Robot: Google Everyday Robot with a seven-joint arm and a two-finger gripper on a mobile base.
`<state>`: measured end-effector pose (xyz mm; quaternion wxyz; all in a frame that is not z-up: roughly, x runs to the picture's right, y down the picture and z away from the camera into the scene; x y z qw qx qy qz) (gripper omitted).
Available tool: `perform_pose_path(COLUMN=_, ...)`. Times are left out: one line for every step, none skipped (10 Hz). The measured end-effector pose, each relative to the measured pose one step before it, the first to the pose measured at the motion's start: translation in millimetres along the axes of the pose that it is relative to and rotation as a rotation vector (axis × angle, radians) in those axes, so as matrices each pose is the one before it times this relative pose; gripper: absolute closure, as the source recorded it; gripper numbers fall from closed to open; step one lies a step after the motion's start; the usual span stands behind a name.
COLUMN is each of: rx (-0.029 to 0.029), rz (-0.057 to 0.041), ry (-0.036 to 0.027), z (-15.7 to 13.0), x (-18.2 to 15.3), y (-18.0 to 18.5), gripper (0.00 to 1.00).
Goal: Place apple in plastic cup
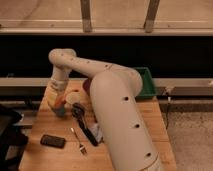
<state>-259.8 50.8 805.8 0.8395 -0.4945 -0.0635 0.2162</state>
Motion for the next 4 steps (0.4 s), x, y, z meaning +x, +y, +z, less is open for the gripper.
perform_pose_path(rx=-0.00054, rz=-0.00088, ry=0.00105, z=0.59, x=-0.22, y=0.38, gripper=0.3)
perform_pose_path(rx=-0.00078, rz=-0.00204, ry=0.00046, z=0.6, x=-1.04, y=1.02, gripper=0.3)
perform_pose_path(rx=0.00007, rz=0.00023, ry=0.00005, z=0.0, x=0.15, y=-0.13, gripper=0.3)
perform_pose_path(rx=0.0002, rz=0.00037, ry=-0.00044, z=-0.3, x=0.13, y=-0.17, gripper=0.3)
